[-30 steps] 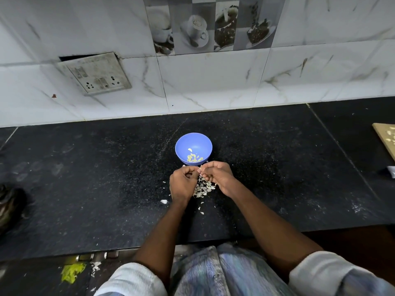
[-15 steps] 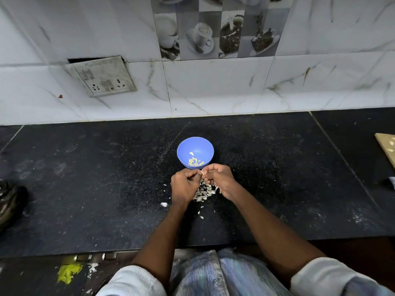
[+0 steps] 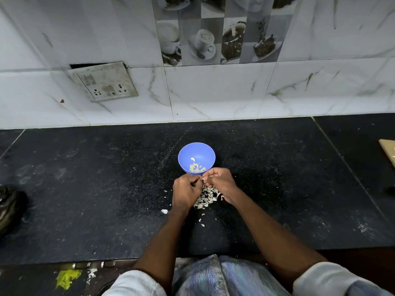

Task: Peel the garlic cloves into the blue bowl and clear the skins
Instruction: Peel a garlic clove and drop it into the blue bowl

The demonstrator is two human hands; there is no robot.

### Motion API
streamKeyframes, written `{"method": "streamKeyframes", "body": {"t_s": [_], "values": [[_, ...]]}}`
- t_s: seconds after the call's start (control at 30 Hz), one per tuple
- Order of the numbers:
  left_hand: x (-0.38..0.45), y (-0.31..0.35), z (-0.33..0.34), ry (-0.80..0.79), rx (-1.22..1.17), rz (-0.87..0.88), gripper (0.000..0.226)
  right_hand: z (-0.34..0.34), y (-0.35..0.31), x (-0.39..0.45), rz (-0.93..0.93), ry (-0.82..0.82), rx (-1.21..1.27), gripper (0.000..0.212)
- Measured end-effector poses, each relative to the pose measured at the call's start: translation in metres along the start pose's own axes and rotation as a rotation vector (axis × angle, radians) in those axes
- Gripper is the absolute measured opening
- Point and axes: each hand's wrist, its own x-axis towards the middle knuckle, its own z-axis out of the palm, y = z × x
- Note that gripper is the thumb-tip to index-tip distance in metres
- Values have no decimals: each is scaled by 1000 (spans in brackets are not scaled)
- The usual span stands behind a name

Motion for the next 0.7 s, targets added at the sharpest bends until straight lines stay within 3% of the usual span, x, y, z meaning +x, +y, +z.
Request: {"method": "streamKeyframes", "body": {"t_s": [0.33,0.4,0.57,0.7], "values": [[-9,1,13,70,-103,-116,26,-1,11,-1,57,-7,77,12],[-13,2,14,59,-183,-180,14,0,13,-3,70,-8,108,13],[-17,5,10,23,-373,-307,19,6,13,-10,61,-26,183,9],[-12,3,4,4,-385,-389,17,10,11,-16,18,-30,172,15]]}}
